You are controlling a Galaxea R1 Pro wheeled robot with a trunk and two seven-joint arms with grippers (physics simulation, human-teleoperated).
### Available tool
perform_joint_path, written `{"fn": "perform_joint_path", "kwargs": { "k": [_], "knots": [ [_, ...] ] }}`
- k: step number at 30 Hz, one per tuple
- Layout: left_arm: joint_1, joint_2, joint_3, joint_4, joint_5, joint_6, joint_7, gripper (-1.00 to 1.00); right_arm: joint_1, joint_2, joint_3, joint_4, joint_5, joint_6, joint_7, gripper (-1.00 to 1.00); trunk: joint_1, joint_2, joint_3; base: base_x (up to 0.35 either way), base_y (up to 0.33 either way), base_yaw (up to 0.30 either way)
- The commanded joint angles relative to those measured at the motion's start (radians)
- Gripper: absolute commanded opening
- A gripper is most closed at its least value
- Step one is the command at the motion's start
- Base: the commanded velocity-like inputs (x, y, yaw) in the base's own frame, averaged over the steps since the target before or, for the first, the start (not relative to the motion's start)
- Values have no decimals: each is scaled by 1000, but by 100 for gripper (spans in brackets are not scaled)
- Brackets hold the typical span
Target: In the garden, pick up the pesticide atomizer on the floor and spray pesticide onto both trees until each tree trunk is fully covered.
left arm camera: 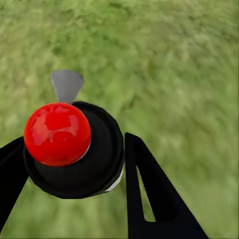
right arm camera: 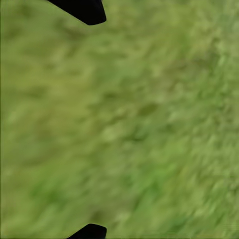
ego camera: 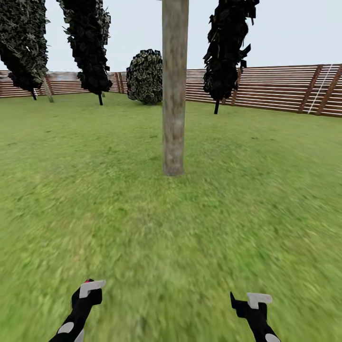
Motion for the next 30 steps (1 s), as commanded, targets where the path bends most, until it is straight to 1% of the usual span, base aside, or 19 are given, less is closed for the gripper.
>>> {"fn": "perform_joint_path", "kwargs": {
  "k": [1, 30],
  "knots": [
    [0, 0, 0, 0, 0, 0, 0, -100, 0, 0, 0, 0, 0, 0, 0, 100, 0, 0, 0, 338, 0, 0],
    [0, 0, 1, 0, 0, 1, 0, -100, 0, 0, 0, 0, 0, 0, 0, 100, 0, 0, 0, 338, 0, 0]
  ]
}}
